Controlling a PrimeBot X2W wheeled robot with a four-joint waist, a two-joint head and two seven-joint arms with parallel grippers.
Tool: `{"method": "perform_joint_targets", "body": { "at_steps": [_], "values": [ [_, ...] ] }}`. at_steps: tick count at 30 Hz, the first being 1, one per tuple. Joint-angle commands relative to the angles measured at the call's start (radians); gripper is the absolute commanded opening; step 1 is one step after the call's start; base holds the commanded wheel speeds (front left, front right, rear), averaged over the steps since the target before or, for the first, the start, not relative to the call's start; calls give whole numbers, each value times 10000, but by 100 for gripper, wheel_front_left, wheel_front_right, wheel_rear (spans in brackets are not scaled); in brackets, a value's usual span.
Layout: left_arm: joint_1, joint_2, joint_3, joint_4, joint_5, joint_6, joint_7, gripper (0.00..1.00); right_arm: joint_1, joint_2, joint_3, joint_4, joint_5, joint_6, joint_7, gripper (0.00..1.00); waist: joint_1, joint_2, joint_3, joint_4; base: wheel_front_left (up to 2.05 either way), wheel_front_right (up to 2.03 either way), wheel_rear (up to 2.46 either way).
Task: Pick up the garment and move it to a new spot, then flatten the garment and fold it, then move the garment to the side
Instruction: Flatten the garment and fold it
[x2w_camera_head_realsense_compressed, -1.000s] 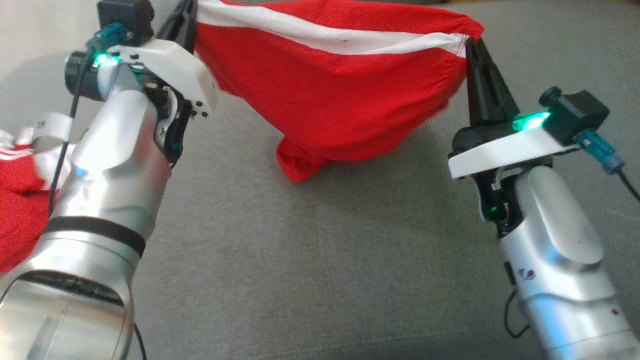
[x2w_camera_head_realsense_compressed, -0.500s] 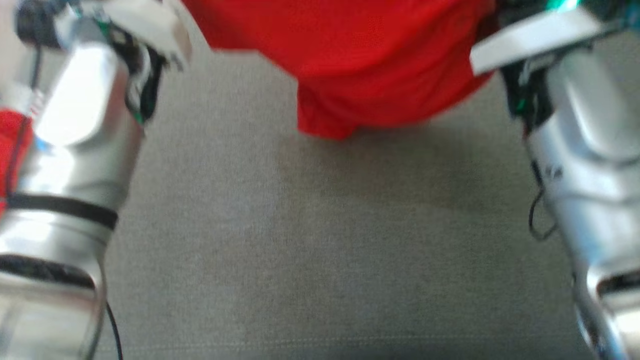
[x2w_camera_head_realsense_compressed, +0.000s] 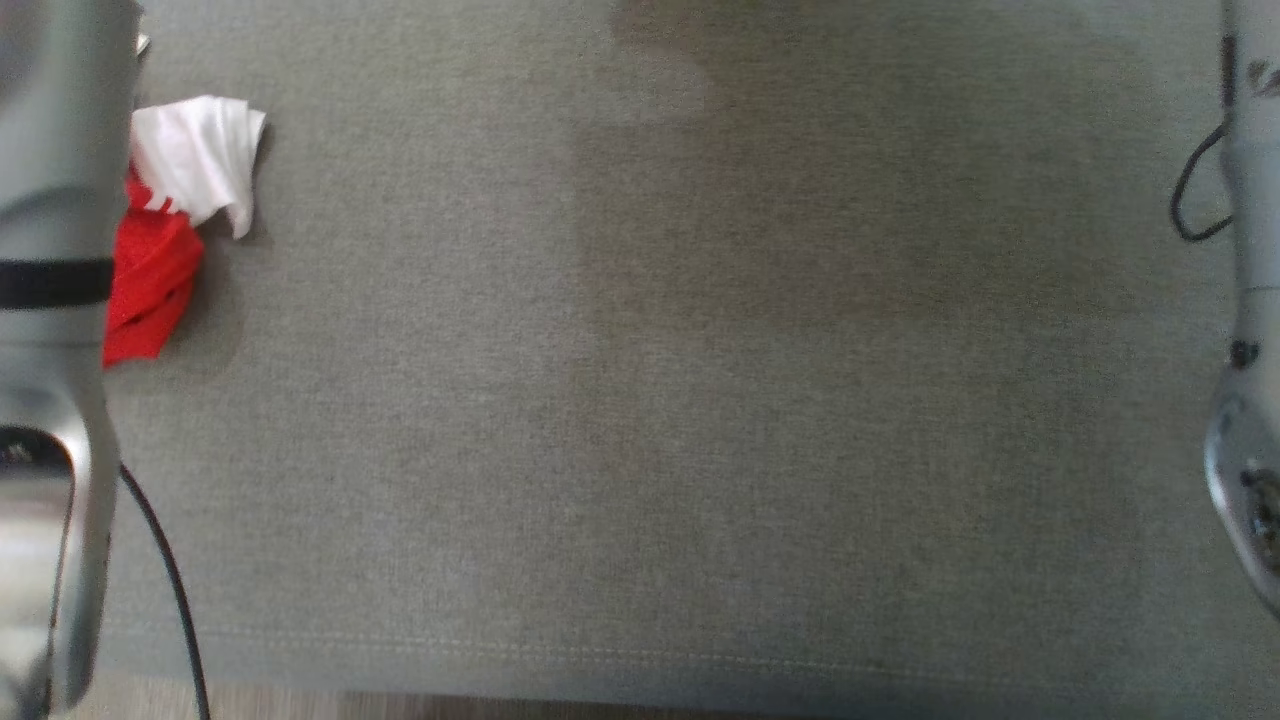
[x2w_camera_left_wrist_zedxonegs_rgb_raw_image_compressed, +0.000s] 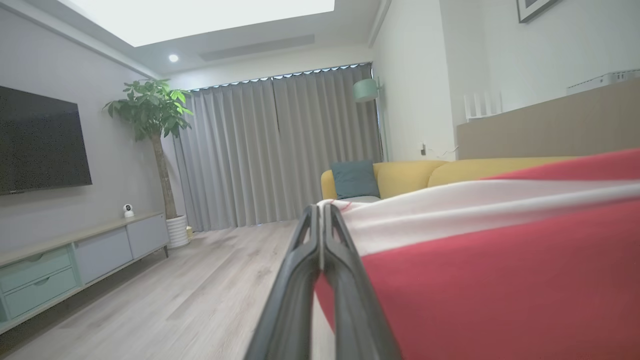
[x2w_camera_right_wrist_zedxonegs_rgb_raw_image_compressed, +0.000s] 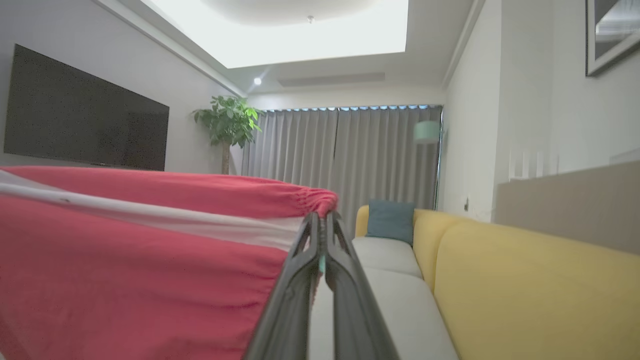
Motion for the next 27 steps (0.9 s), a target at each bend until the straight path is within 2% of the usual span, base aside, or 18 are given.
{"method": "perform_joint_targets", "body": {
  "at_steps": [1,5,9,10,17,20,27],
  "values": [
    [230,455,448,-326,-3,51,-44,0,148,229,-54,-2,-11,-9,-32,0,-1,0,106,117,0,0,0],
    [1649,160,885,-620,-178,-45,-45,0,978,105,476,220,271,-9,-33,0,-1,0,196,122,0,0,0],
    [3641,-374,1190,-910,-231,-215,-45,0,2437,-147,1432,210,1136,-9,-33,0,-1,0,-24,43,0,0,0],
    [3641,-374,1190,-910,-231,-215,-45,0,2437,-147,1432,210,1136,-9,-33,0,-1,0,-24,43,0,0,0],
    [6779,-1157,1631,-1407,-29,-587,-45,0,5421,-407,2869,-287,3205,-9,-33,0,-1,0,-971,-340,0,0,0],
    [8427,-1487,2126,-1749,-89,-607,-45,0,6925,-453,3368,-782,4016,-9,-33,0,-1,0,-1675,-618,0,0,0],
    [10645,-1686,2276,-2016,303,-868,-45,0,9263,-541,3758,-1403,4745,-9,-33,0,-1,0,-2850,-789,0,0,0]
  ]
}}
